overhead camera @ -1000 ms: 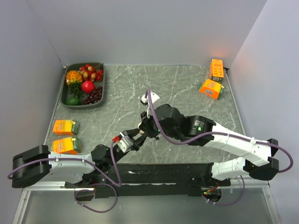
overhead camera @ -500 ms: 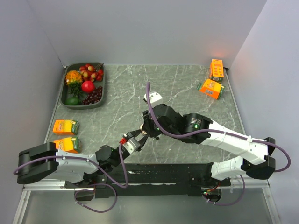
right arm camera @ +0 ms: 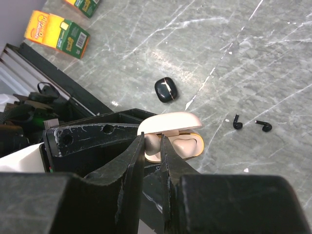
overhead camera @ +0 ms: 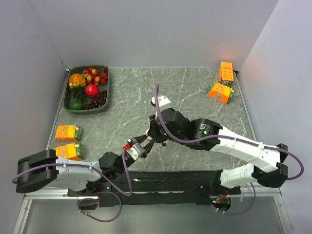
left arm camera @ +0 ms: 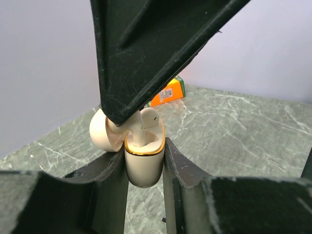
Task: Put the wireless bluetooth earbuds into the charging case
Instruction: Place the earbud in the charging case.
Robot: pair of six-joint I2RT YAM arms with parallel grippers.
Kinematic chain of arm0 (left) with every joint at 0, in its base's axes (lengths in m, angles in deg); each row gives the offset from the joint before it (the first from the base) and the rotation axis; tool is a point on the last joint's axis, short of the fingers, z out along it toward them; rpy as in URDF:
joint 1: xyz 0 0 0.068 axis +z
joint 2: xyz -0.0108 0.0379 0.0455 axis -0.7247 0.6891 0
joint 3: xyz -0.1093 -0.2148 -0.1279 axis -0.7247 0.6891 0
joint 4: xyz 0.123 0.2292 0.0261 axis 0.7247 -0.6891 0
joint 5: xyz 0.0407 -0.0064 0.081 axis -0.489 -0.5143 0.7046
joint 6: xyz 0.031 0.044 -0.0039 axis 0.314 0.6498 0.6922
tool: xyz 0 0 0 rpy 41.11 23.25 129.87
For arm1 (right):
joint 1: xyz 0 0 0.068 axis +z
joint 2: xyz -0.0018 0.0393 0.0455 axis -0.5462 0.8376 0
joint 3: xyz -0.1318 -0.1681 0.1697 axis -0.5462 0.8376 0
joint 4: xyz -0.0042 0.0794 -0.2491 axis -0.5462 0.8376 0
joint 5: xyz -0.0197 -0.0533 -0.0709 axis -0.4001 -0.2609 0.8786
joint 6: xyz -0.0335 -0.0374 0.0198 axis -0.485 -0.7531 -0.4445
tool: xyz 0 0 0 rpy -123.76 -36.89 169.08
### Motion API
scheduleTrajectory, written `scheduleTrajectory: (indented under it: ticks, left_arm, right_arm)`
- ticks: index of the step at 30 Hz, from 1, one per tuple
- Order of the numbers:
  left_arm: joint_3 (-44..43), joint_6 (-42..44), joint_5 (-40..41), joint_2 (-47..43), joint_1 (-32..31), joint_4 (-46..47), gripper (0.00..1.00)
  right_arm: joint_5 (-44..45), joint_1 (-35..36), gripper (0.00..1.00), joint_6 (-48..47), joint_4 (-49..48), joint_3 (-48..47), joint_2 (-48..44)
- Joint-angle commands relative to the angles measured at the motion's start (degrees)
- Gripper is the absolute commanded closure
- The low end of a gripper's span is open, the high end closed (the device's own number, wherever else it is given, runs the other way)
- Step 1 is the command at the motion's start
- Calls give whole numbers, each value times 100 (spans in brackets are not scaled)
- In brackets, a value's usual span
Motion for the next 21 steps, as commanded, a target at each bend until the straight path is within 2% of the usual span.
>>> scheduleTrajectory:
  ticks: [1,5,14,21]
  left_arm:
    - [-151,-218,184,-68,11,2410,99]
    - [-229,-60,255,161,2,3184,99]
    - [-555,-34,8,188,2,3194,99]
    - [-564,54,-1,117,2,3194,99]
  right_arm:
    - [-36,21,100,340,-240,179,-328]
    - [43,12,100,525,-478,363,-505]
    - [0,12,94,630,-540,469,-584]
    - [8,12,79,587,-566,478,-663]
